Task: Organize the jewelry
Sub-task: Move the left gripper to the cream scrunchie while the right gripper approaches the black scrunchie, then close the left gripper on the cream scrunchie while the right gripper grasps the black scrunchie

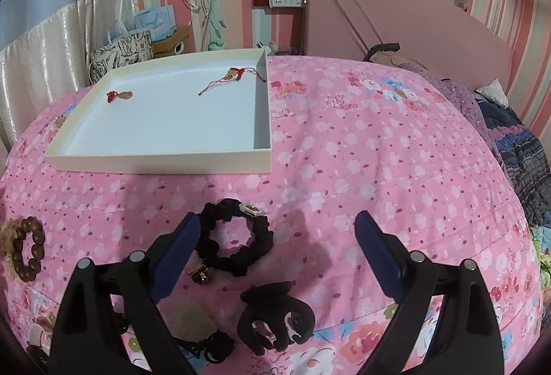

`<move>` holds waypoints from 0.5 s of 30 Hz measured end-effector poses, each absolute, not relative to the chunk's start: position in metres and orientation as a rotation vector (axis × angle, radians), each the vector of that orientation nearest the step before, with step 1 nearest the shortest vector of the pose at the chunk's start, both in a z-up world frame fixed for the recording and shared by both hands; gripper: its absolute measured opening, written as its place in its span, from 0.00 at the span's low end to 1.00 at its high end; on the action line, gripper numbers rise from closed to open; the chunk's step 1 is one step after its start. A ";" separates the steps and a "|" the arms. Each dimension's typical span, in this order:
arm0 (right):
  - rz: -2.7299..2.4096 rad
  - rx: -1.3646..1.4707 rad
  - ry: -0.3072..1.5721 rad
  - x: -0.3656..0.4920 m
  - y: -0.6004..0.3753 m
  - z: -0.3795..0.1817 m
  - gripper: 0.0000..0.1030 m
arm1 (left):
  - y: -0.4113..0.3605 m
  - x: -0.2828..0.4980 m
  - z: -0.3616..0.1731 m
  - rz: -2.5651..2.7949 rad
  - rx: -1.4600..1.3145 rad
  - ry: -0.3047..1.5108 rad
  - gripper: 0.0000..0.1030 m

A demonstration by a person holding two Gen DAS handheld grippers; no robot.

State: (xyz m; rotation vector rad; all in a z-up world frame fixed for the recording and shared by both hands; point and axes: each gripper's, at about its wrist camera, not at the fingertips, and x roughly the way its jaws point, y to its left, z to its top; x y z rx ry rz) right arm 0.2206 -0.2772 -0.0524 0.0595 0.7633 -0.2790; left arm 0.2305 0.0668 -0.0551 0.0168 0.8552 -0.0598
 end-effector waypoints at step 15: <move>-0.259 0.054 0.866 0.244 -0.277 -0.070 0.64 | 0.083 0.241 -0.081 -0.087 -0.002 0.964 0.54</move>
